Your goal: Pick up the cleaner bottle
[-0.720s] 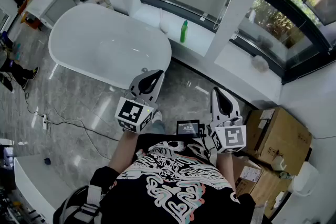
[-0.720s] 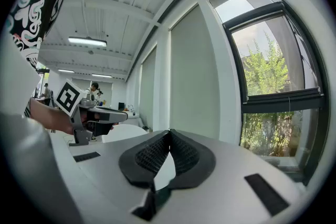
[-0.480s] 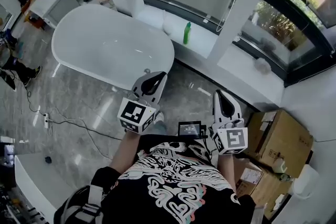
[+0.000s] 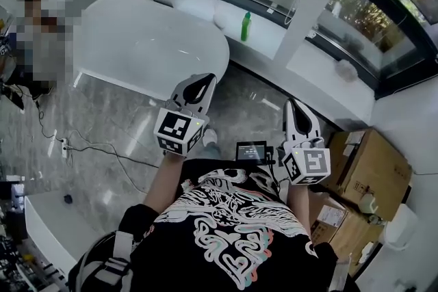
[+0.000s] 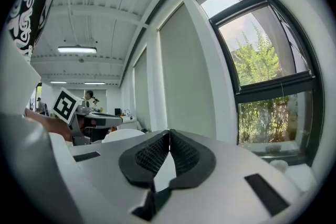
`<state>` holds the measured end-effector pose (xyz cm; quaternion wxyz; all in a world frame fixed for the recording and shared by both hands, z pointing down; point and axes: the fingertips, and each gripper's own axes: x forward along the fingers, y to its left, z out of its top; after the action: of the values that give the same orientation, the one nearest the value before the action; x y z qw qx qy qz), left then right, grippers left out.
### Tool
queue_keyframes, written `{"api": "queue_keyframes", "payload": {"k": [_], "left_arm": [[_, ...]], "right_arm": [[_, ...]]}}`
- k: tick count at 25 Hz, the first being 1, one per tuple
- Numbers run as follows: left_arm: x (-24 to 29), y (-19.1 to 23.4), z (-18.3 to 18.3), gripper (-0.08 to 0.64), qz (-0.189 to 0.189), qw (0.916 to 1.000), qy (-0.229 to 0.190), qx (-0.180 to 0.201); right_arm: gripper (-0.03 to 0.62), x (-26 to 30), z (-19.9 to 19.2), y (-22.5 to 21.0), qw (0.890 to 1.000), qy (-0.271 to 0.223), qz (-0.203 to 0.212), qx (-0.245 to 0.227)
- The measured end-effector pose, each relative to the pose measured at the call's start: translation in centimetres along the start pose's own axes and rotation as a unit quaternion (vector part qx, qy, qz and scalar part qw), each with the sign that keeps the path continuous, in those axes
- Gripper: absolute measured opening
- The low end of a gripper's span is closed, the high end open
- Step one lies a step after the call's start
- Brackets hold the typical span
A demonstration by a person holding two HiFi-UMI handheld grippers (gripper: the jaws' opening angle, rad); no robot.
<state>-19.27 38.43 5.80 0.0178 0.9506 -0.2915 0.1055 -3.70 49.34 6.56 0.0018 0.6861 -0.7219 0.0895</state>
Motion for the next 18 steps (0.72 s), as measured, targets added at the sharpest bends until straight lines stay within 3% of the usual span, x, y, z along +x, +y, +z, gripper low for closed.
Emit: {"api": "queue_keyframes", "payload": {"k": [6,18], "left_arm": [[-0.2,-0.9,-0.5,0.017,0.0,1.0,0.002,0.0],[2.7,-1.0,-1.4,0.017,-0.008,0.9997,0.02,-0.007]], "right_arm": [[0.028,-1.1,-0.1,-0.8,1.0,-0.008,0.002,0.024],[0.028,-0.3,-1.2,-2.7,1.0,0.011,-0.006,0.014]]}}
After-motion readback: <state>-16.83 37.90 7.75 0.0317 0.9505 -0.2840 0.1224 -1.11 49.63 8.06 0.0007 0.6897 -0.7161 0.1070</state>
